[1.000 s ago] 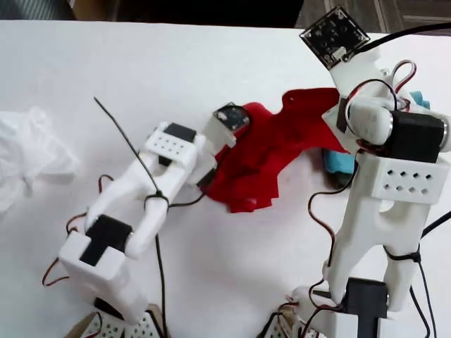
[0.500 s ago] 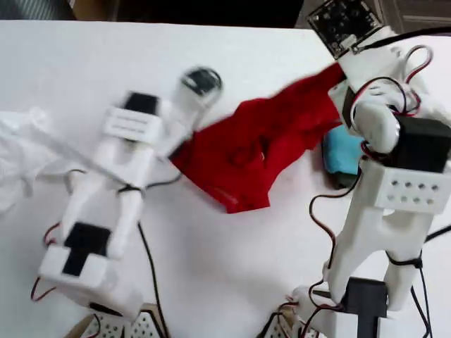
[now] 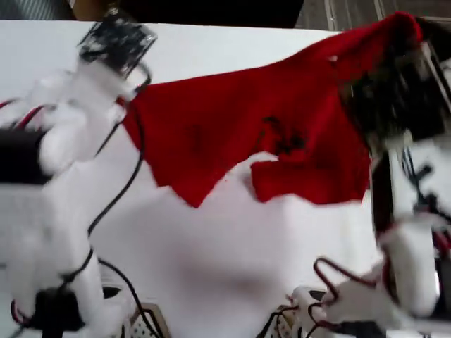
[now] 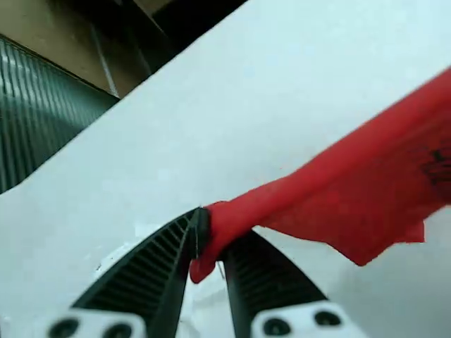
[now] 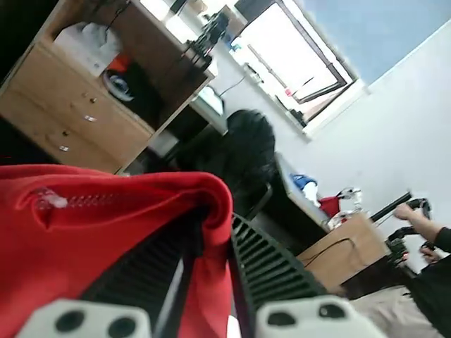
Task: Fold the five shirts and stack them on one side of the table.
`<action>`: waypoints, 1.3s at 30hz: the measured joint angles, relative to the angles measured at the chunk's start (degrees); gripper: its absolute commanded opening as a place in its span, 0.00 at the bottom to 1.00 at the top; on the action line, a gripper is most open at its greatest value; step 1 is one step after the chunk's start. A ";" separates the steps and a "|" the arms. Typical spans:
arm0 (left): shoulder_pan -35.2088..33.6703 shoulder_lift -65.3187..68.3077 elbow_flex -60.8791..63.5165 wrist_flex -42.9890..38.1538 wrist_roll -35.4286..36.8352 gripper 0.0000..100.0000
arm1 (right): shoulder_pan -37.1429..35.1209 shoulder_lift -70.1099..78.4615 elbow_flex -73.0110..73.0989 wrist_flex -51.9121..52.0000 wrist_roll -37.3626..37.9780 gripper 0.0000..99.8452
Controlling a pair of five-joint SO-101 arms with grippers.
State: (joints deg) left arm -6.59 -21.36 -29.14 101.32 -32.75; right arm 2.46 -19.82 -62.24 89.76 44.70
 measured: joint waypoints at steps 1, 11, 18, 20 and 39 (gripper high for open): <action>-0.88 -1.85 0.00 0.00 -0.53 0.02 | 0.00 -1.23 -0.26 0.44 0.00 0.02; -8.35 -21.27 -0.70 0.00 -6.42 0.02 | 0.00 -16.00 -1.41 0.53 6.33 0.02; -10.11 -26.99 -1.14 0.00 -7.03 0.02 | 0.00 -22.68 -1.85 -3.43 6.86 0.02; -10.11 -26.99 -1.14 0.00 -7.56 0.02 | 0.00 -23.21 -2.02 -5.27 6.86 0.02; -10.11 -29.89 2.46 0.00 -7.65 0.02 | 0.00 -30.15 2.64 -6.59 6.77 0.02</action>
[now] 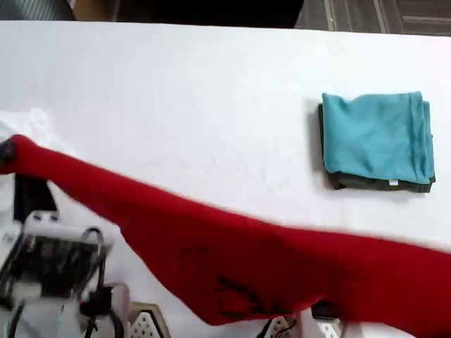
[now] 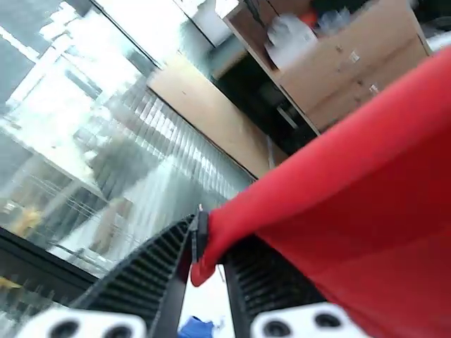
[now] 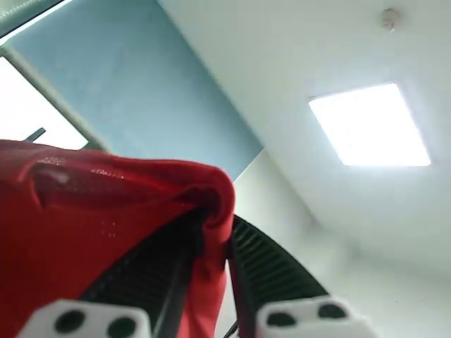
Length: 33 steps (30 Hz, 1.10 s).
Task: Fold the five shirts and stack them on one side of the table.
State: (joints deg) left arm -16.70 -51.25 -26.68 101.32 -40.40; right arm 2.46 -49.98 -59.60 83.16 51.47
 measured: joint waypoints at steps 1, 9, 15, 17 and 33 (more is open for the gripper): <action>0.00 0.00 1.67 -0.26 0.00 0.02 | 0.00 0.09 1.93 -0.53 0.00 0.02; 0.00 0.26 21.10 -13.80 -0.18 0.02 | -4.04 7.82 21.45 -8.79 0.00 0.02; 0.09 8.44 29.63 -21.54 -0.18 0.02 | -4.57 14.42 35.78 -16.62 0.00 0.02; 0.09 12.31 30.07 -23.47 -0.18 0.02 | -4.57 15.91 39.74 -18.90 0.00 0.02; 0.18 46.42 18.90 -33.58 -0.26 0.02 | -4.66 36.57 53.27 -32.26 0.00 0.02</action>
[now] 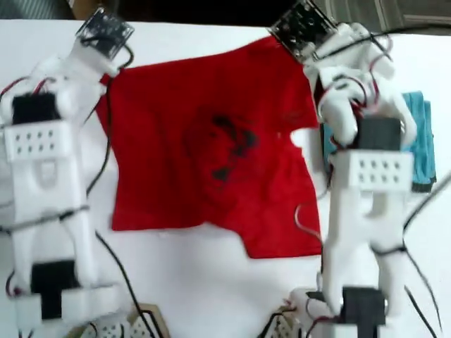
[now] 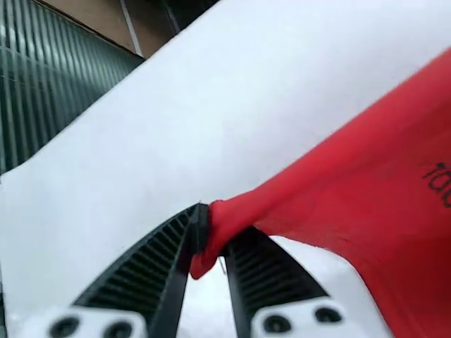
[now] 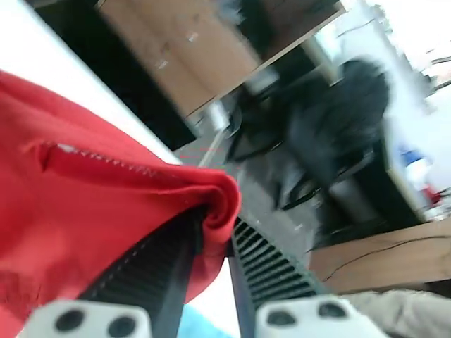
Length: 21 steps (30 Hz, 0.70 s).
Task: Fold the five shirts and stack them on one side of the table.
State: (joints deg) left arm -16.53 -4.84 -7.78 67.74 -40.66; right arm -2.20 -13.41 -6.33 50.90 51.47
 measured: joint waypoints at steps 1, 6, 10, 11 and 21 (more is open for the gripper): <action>0.00 2.81 -2.02 0.79 0.00 0.02 | 0.00 1.67 0.00 0.00 0.00 0.02; 0.09 15.91 -11.96 6.95 0.00 0.02 | 0.00 8.26 0.00 0.00 0.00 0.02; 0.09 23.91 -20.40 11.34 0.18 0.02 | -0.09 13.36 0.00 -0.79 0.00 0.02; 0.09 25.58 -22.42 12.13 0.18 0.02 | -0.09 14.77 0.00 -1.32 0.00 0.02; 0.09 37.10 -42.99 24.00 -0.26 0.02 | -0.53 30.77 -14.77 -6.86 0.00 0.02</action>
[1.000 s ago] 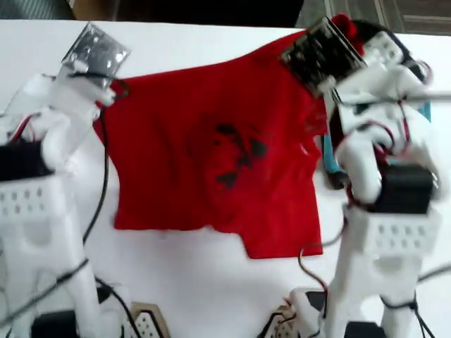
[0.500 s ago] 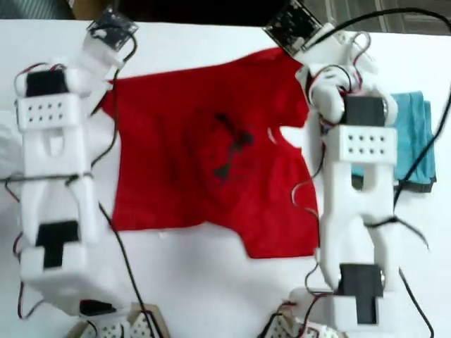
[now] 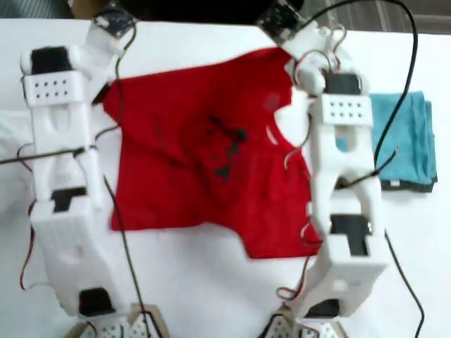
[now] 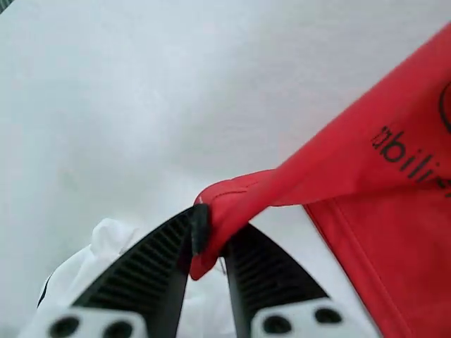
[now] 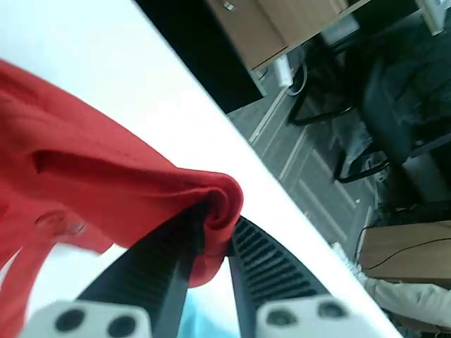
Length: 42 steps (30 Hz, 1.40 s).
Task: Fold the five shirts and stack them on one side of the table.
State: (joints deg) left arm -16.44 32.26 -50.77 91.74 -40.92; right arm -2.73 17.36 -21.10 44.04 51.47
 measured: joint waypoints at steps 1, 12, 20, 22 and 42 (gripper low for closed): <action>0.09 0.97 -1.14 0.97 -0.62 0.02 | 0.00 1.32 -1.58 0.26 0.00 0.02; 2.11 5.98 -3.25 9.23 -3.52 0.02 | -0.88 6.24 -5.10 19.16 0.00 0.02; 2.64 5.98 -1.93 9.14 -3.52 0.02 | 0.35 6.24 -5.10 24.35 0.00 0.02; 2.73 5.98 -1.93 7.91 -3.52 0.02 | 0.62 6.24 -5.10 24.44 0.00 0.02; -4.04 -29.27 12.22 9.67 -6.95 0.02 | 5.36 -33.05 -6.86 36.48 1.85 0.02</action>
State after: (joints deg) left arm -20.48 2.99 -38.55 101.41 -47.87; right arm 2.64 -15.69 -27.96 80.53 53.32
